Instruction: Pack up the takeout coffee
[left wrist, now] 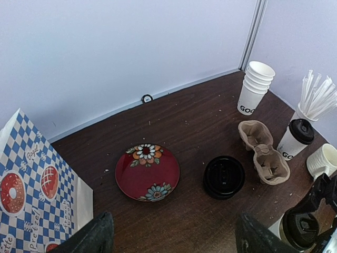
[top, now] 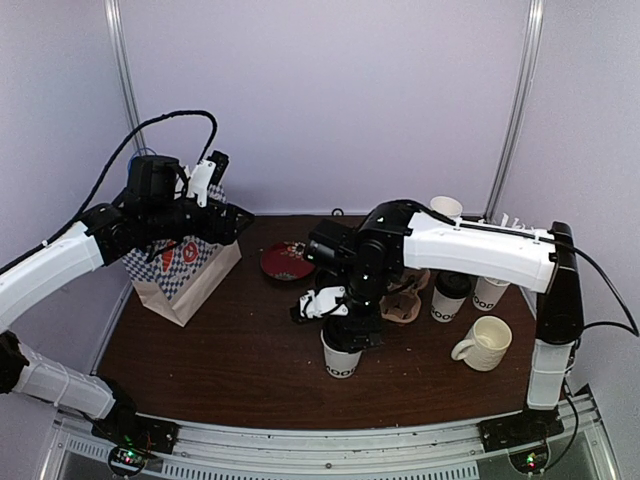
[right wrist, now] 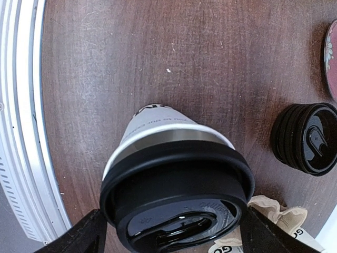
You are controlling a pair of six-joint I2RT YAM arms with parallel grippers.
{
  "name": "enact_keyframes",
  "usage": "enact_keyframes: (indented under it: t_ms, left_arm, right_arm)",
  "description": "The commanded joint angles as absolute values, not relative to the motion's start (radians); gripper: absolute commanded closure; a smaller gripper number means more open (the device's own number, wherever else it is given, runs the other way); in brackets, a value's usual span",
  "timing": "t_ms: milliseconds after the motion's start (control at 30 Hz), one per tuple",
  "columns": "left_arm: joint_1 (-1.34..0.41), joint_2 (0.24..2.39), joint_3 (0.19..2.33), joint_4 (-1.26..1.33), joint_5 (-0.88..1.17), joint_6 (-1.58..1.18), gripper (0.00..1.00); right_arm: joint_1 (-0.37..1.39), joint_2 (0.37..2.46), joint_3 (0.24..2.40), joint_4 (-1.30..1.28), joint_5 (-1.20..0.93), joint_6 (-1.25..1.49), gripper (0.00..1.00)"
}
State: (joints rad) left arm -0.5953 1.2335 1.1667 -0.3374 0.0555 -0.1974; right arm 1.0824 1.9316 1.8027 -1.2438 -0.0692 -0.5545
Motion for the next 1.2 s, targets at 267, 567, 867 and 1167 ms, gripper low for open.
enact_keyframes:
  t_ms: [267, 567, 867, 1167]
  left_arm:
    - [-0.582, 1.216, 1.158, -0.295, 0.062, -0.202, 0.17]
    - [-0.583, 1.258, 1.175, -0.323, 0.083, -0.224, 0.03]
    - [-0.627, 1.389, 1.349, -0.549, 0.161, -0.371, 0.03]
    - [-0.766, 1.385, 1.187, -0.565, 0.230, -0.598, 0.29]
  right_arm:
    - [1.115, 1.965, 1.841, -1.270, -0.035, -0.558, 0.04]
    - [1.118, 1.916, 1.876, -1.321, -0.054, -0.554, 0.01]
    - [1.038, 1.728, 1.790, -1.325, -0.114, -0.537, 0.01]
    - [0.718, 1.561, 1.394, -1.017, -0.671, -0.291, 0.23]
